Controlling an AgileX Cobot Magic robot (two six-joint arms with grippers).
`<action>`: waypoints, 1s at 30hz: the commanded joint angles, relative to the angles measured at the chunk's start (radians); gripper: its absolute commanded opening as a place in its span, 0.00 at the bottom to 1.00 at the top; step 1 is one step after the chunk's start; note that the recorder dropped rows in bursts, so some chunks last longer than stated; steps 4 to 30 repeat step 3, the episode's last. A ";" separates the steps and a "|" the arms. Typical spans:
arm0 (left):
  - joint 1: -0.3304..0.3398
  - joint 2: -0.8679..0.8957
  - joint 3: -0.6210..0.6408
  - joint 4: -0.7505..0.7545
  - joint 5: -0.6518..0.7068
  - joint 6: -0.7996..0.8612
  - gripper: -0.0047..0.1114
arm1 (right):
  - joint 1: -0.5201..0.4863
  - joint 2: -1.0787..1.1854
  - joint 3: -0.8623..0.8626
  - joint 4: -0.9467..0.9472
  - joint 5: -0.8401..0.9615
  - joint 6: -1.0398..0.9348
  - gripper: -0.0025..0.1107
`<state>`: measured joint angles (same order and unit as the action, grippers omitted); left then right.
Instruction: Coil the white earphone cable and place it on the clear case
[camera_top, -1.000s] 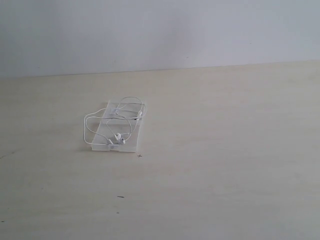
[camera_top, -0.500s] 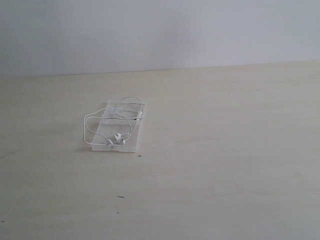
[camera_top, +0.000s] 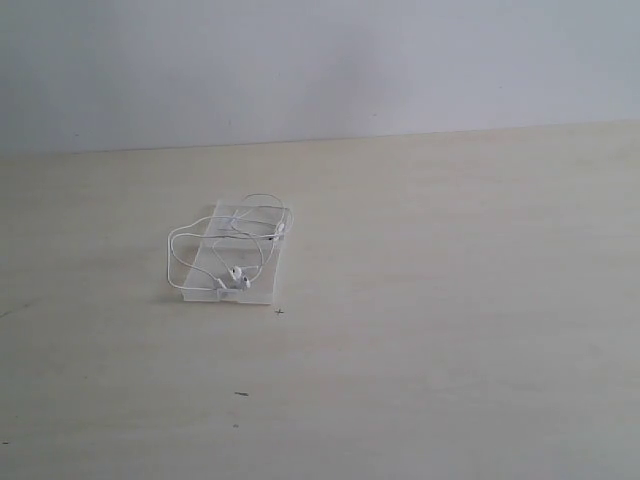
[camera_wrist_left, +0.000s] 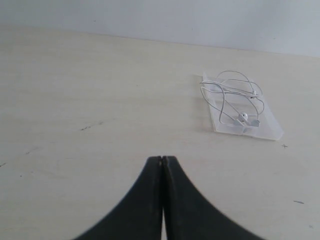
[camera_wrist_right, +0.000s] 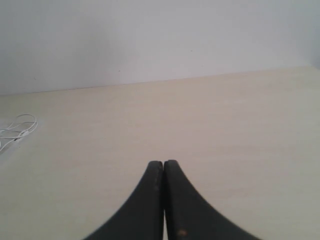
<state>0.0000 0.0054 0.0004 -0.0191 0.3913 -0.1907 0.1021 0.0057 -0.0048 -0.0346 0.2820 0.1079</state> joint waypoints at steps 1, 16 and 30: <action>0.001 -0.005 0.000 0.003 -0.005 0.002 0.04 | -0.008 -0.006 0.005 -0.005 -0.006 -0.002 0.02; 0.001 -0.005 0.000 0.003 -0.005 0.002 0.04 | -0.008 -0.006 0.005 -0.005 -0.006 -0.002 0.02; 0.001 -0.005 0.000 0.003 -0.005 0.002 0.04 | -0.008 -0.006 0.005 -0.005 -0.006 -0.002 0.02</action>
